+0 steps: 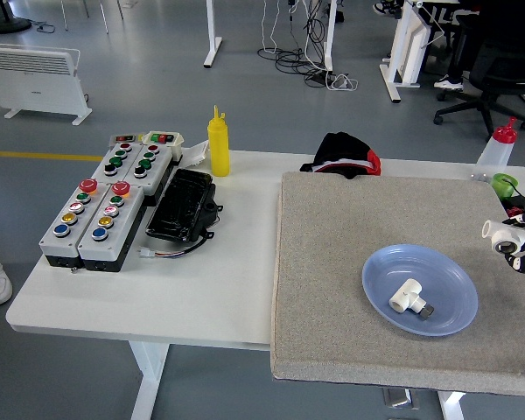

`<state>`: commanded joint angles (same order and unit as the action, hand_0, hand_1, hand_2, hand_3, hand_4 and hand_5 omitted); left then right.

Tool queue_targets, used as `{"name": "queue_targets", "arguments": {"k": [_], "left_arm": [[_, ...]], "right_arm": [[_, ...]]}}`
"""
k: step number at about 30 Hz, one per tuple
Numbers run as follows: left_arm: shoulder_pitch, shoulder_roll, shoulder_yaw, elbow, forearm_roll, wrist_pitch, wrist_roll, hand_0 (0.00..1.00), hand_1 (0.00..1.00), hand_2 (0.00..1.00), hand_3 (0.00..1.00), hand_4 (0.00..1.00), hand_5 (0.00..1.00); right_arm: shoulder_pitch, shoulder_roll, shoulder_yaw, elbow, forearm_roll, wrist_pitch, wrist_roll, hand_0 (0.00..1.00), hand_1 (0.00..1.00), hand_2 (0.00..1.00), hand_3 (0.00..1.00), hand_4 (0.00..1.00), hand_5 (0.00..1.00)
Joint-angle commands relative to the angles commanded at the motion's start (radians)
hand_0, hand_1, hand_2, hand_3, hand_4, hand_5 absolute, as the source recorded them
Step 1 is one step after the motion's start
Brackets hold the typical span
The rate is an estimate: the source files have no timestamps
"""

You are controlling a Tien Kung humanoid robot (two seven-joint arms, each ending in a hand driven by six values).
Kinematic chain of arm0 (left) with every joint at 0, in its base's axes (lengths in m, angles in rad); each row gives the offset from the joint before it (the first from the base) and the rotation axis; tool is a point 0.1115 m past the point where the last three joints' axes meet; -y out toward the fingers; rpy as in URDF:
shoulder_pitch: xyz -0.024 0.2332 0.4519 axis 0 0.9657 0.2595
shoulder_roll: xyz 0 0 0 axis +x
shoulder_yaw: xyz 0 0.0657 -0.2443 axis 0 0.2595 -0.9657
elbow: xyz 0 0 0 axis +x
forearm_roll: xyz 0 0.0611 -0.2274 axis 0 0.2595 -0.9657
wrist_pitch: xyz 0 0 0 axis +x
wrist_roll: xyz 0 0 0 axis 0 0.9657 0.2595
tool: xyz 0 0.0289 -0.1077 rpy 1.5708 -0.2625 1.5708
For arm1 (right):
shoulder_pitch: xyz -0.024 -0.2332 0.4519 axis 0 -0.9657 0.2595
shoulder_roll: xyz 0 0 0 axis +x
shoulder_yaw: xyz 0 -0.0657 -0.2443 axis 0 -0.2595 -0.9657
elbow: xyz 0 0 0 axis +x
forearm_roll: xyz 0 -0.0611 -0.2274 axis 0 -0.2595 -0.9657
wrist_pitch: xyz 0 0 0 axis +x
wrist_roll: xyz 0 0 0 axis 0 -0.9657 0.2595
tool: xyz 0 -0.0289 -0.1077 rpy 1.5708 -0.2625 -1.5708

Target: Pick pipe place plate twice

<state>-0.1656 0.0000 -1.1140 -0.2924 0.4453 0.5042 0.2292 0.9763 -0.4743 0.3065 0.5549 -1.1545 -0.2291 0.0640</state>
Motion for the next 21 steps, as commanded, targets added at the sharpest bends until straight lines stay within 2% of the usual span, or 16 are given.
{"name": "queue_targets", "arguments": {"k": [3, 7, 8, 13, 14, 15, 19, 20, 21], "left_arm": [[0.001, 0.000, -0.001, 0.000, 0.003, 0.000, 0.002, 0.617, 0.686, 0.710, 0.583, 0.465, 0.998], [0.004, 0.000, -0.001, -0.001, 0.005, 0.001, 0.005, 0.617, 0.686, 0.710, 0.583, 0.465, 0.998], [0.004, 0.000, 0.000, -0.001, 0.004, 0.001, 0.005, 0.617, 0.685, 0.710, 0.583, 0.465, 0.998], [0.007, 0.000, -0.001, -0.001, 0.004, 0.003, 0.005, 0.617, 0.685, 0.710, 0.583, 0.465, 0.998], [0.008, 0.000, 0.000, -0.001, 0.003, 0.003, 0.004, 0.618, 0.684, 0.709, 0.583, 0.465, 0.998], [0.009, 0.000, 0.001, -0.001, 0.002, 0.003, 0.004, 0.618, 0.684, 0.709, 0.583, 0.465, 0.998], [0.010, 0.000, 0.003, -0.001, -0.002, 0.005, 0.002, 0.618, 0.684, 0.709, 0.583, 0.465, 0.998], [0.011, 0.000, 0.005, -0.001, -0.002, 0.005, 0.003, 0.619, 0.684, 0.708, 0.583, 0.465, 0.998], [0.011, 0.000, 0.006, -0.002, -0.003, 0.005, 0.002, 0.619, 0.684, 0.708, 0.583, 0.465, 0.998]], "right_arm": [[0.001, -0.002, 0.023, 0.042, -0.017, -0.017, 0.000, 0.434, 0.513, 0.528, 0.639, 0.533, 0.200], [0.000, -0.005, 0.045, 0.144, -0.065, -0.033, -0.005, 0.434, 0.513, 0.528, 0.639, 0.533, 0.200], [-0.001, -0.006, 0.046, 0.171, -0.076, -0.028, -0.009, 0.485, 0.543, 0.548, 0.637, 0.527, 0.199], [-0.016, -0.005, 0.059, 0.304, -0.112, 0.020, -0.055, 0.485, 0.543, 0.548, 0.637, 0.527, 0.199], [-0.019, -0.003, 0.059, 0.332, -0.121, 0.035, -0.073, 0.586, 0.585, 0.582, 0.633, 0.516, 0.187], [-0.018, 0.001, 0.052, 0.353, -0.130, 0.048, -0.085, 0.586, 0.585, 0.582, 0.633, 0.516, 0.187], [-0.011, 0.013, 0.029, 0.373, -0.151, 0.081, -0.118, 0.586, 0.585, 0.582, 0.633, 0.516, 0.187], [-0.006, 0.022, 0.016, 0.360, -0.163, 0.084, -0.126, 0.746, 0.679, 0.649, 0.641, 0.512, 0.192], [-0.002, 0.029, 0.004, 0.344, -0.173, 0.087, -0.134, 0.746, 0.679, 0.649, 0.641, 0.512, 0.192]]}}
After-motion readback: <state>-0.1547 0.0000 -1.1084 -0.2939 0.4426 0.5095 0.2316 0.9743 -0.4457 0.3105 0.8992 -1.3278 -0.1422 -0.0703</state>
